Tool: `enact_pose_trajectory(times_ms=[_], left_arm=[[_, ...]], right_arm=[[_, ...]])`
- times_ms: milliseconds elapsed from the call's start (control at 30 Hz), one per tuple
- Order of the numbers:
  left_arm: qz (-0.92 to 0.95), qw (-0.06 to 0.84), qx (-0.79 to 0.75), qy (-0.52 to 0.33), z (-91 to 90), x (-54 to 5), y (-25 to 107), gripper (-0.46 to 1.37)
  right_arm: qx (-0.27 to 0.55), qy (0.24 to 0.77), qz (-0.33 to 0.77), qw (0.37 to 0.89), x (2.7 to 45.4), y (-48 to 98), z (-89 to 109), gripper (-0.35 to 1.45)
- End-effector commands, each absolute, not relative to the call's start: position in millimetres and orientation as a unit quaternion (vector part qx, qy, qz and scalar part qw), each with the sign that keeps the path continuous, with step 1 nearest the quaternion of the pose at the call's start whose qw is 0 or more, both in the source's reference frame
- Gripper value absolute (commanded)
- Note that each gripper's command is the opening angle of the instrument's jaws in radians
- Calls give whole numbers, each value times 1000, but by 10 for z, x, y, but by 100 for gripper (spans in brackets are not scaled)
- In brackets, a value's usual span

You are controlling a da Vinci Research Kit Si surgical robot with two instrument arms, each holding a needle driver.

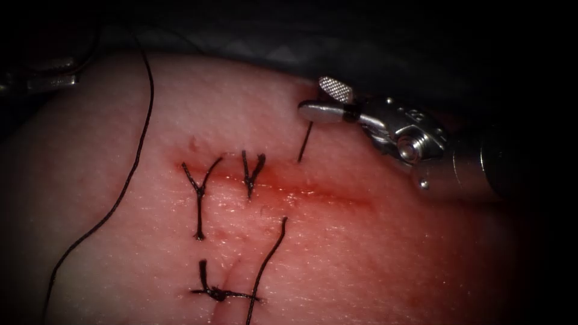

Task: Wound Closure
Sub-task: Lightly tug on the tail end of suture

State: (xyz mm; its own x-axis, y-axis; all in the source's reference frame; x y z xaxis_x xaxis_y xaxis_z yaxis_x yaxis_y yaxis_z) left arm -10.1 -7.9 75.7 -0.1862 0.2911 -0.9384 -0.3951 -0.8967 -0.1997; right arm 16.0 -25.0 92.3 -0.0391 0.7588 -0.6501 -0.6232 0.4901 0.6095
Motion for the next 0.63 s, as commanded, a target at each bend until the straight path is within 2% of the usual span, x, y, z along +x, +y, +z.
enact_pose_trajectory(times_ms=[33,633], left_arm=[[769,221,-598,41,757,-101,-79,-35],[769,221,-598,41,757,-101,-79,-35]], right_arm=[[68,520,498,691,159,-252,924,125],[66,517,500,692,149,-268,914,118]])
